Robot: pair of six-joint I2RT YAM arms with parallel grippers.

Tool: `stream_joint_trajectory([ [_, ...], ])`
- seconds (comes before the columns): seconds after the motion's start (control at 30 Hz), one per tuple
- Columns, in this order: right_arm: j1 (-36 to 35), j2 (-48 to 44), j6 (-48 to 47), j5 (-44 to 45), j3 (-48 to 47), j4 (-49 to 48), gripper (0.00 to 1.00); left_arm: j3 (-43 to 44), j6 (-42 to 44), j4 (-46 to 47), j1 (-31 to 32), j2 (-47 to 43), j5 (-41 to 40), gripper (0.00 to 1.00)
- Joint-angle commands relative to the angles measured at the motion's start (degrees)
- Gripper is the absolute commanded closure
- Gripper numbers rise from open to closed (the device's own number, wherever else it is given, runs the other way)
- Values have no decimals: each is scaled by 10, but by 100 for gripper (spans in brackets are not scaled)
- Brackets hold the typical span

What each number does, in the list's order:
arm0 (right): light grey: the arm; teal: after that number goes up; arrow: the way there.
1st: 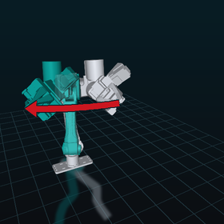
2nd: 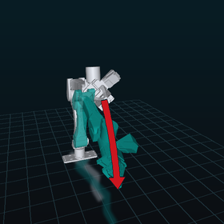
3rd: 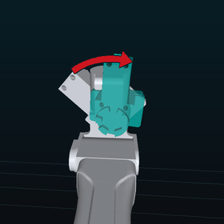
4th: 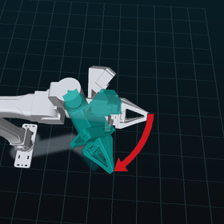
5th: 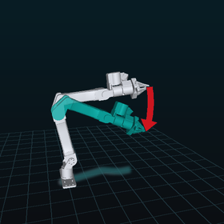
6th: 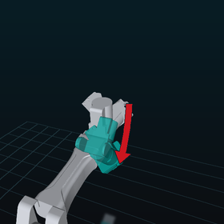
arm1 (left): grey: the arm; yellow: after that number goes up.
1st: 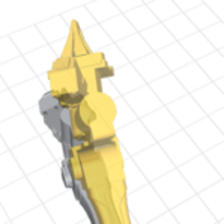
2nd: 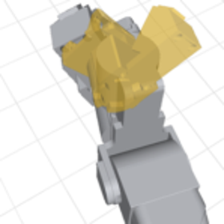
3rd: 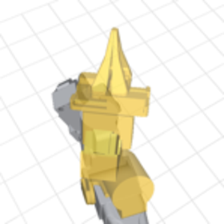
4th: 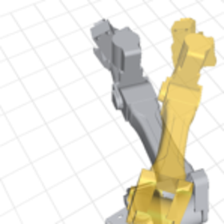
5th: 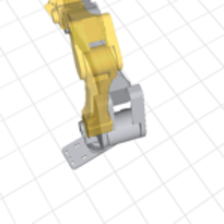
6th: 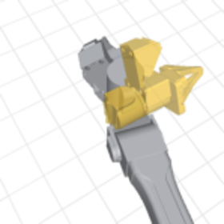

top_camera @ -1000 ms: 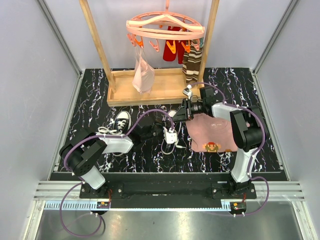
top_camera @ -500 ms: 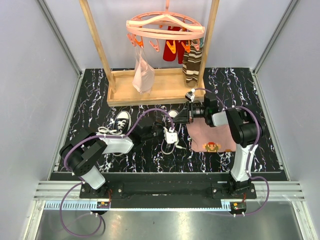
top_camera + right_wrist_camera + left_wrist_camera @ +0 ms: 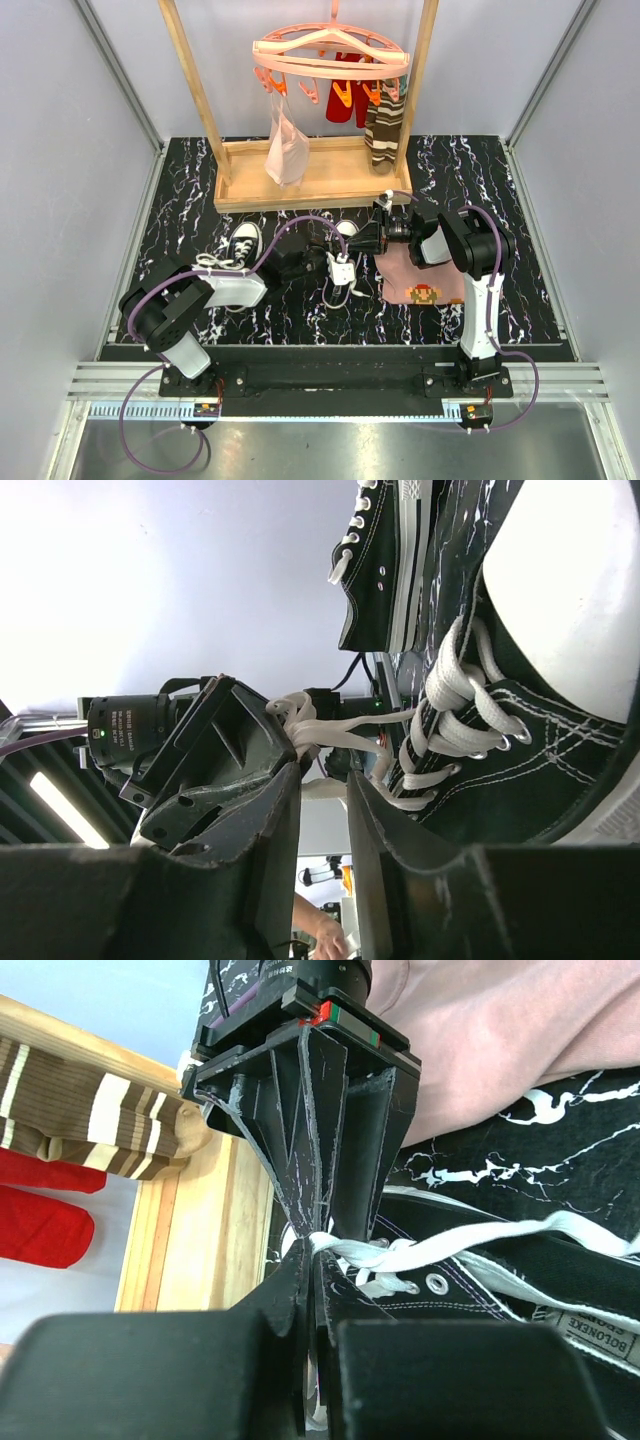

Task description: Tie the shoes

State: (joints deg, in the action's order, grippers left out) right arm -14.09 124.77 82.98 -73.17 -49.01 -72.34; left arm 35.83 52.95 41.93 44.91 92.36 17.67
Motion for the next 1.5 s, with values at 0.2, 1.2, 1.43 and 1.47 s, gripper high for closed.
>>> stream_joint_trajectory([
  [0.2, 3, -29, 20, -15, 8, -146, 69, 6, -7, 48, -1, -7, -6, 100],
  [1.2, -9, -34, 13, 1, 7, -170, 68, 21, -25, 34, -8, -4, -7, 100],
  [1.43, -20, -28, 11, 7, 0, -170, 68, 25, -36, 33, -9, -2, -9, 100],
  [1.47, -21, -27, 12, 7, -2, -170, 69, 25, -36, 33, -9, -2, -8, 100],
])
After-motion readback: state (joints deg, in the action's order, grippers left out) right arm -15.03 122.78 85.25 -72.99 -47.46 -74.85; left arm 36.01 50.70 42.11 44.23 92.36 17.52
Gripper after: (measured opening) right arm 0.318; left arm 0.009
